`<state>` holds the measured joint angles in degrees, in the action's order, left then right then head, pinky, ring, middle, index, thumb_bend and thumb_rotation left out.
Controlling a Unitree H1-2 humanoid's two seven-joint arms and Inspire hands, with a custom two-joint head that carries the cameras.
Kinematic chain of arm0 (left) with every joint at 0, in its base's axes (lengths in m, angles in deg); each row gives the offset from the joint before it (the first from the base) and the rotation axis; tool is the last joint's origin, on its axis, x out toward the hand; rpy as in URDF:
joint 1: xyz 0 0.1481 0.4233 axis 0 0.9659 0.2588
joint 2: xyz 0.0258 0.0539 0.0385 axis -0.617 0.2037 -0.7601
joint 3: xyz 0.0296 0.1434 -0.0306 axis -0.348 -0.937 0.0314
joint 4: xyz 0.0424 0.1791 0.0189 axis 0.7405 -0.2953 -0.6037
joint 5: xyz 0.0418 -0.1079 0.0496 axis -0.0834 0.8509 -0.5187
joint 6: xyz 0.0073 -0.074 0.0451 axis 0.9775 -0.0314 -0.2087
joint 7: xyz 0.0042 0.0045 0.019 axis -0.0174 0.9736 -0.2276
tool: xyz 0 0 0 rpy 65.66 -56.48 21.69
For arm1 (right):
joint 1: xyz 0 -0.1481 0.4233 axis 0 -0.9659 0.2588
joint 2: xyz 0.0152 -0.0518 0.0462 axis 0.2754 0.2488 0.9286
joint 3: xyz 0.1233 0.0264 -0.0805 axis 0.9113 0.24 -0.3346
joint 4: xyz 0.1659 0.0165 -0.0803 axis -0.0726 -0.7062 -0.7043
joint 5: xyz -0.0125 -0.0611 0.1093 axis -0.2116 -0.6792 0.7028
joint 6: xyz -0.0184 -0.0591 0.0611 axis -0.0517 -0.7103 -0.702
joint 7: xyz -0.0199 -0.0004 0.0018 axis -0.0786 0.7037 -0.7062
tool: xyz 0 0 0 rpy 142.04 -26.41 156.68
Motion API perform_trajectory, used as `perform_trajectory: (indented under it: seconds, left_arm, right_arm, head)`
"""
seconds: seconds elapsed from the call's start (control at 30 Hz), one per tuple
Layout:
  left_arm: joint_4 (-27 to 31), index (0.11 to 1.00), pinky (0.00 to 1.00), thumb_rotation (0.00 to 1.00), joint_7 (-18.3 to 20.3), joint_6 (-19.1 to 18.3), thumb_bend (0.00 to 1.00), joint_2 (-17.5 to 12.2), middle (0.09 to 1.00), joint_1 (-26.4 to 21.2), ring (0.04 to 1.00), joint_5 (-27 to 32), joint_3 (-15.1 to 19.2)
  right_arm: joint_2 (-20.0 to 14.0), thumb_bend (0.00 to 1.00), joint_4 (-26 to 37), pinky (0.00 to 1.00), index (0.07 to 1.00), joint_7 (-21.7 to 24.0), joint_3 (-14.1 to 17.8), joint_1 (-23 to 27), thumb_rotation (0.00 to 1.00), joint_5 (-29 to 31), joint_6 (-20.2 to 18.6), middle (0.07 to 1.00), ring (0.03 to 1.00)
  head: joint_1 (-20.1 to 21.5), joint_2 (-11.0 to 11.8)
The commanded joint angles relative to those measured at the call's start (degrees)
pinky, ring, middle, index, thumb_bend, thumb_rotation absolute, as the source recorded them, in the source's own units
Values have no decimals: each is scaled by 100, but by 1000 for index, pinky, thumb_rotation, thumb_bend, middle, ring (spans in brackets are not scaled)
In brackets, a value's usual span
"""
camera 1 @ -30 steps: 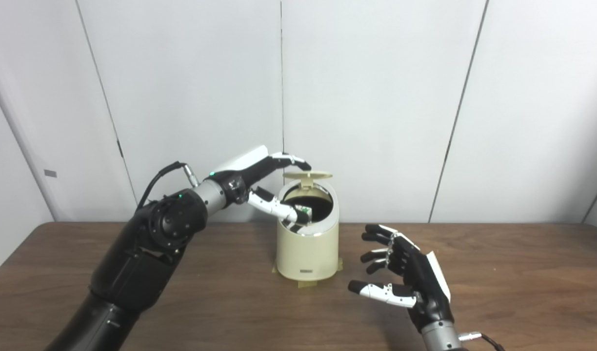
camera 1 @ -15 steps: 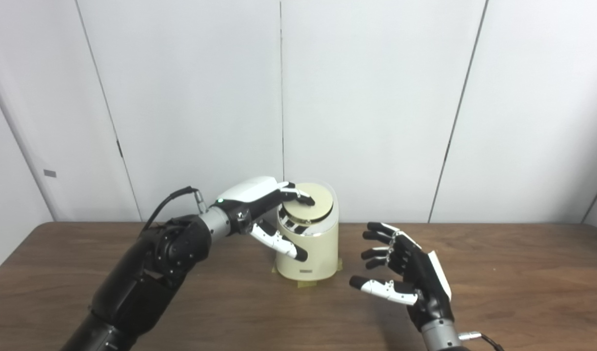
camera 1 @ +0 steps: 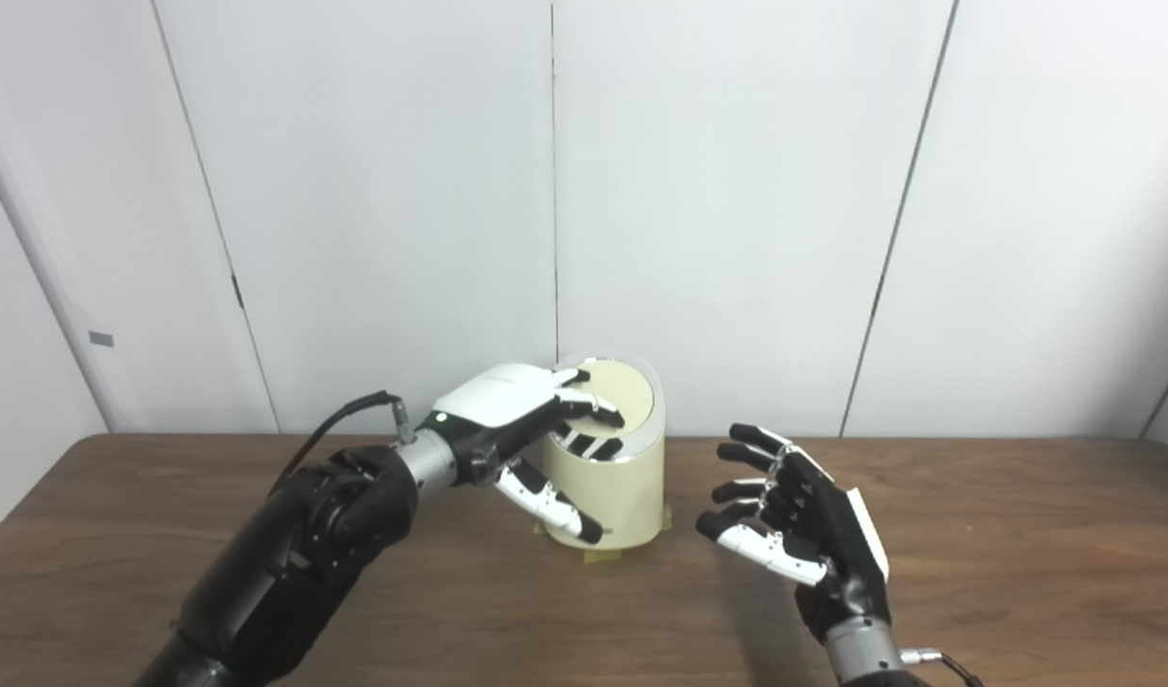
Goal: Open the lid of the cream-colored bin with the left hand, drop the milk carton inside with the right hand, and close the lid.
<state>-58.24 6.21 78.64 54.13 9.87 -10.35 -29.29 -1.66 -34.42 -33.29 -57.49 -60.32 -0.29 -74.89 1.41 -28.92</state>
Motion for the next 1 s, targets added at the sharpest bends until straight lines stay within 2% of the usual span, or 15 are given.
perform_trajectory:
  seconds: [0.0,0.1,0.17,0.3,0.47,0.67,0.83,0.87,0.93,0.97]
  left_arm:
    - [162,830,1000,457,182,-29,969,-110,819,-105,1000,-479,-209]
    - [384,794,1000,465,551,-273,987,-115,797,-122,1000,-1066,-443]
    - [508,758,1000,481,824,-440,999,-91,773,-135,1000,-1249,-525]
    - [584,726,1000,535,1339,-600,1000,-84,762,-195,989,-1308,-630]
    - [595,708,1000,548,1584,-750,1000,-62,751,-155,956,-1276,-643]
    - [602,721,1000,559,1616,-797,1000,-51,761,-97,961,-1157,-599]
    - [794,777,1000,535,1454,-926,1000,-36,796,5,975,-844,-315]
    - [828,813,1000,564,1301,-895,982,-17,823,61,988,-721,-192]
    - [876,795,1000,507,917,-759,996,21,802,193,962,-472,73]
    - [905,811,1000,509,720,-700,980,38,811,268,968,-349,214]
  right_arm:
    - [5,830,242,417,716,14,23,254,196,56,97,705,535]
    - [9,829,276,415,715,23,36,249,190,108,49,707,532]
    - [14,832,275,418,715,20,48,252,177,144,36,710,535]
    - [14,847,313,427,712,19,59,243,167,195,-35,720,555]
    - [20,835,376,433,708,6,71,230,151,243,-113,719,559]
    - [-12,828,375,428,704,-1,69,224,144,230,-113,717,560]
    - [-11,835,395,422,698,-23,80,219,144,225,-149,721,557]
    - [-7,835,398,421,699,-27,86,219,143,233,-159,724,558]
    - [-15,839,392,421,699,-25,95,218,143,232,-172,726,558]
    - [-21,839,387,422,701,-20,97,217,143,235,-182,726,557]
  head:
    - [2,-22]
    - [-5,-50]
    - [-5,-65]
    - [-3,-88]
    - [-1,-113]
    - [-10,-119]
    - [-19,-132]
    - [-19,-132]
    - [-32,-134]
    - [-33,-134]
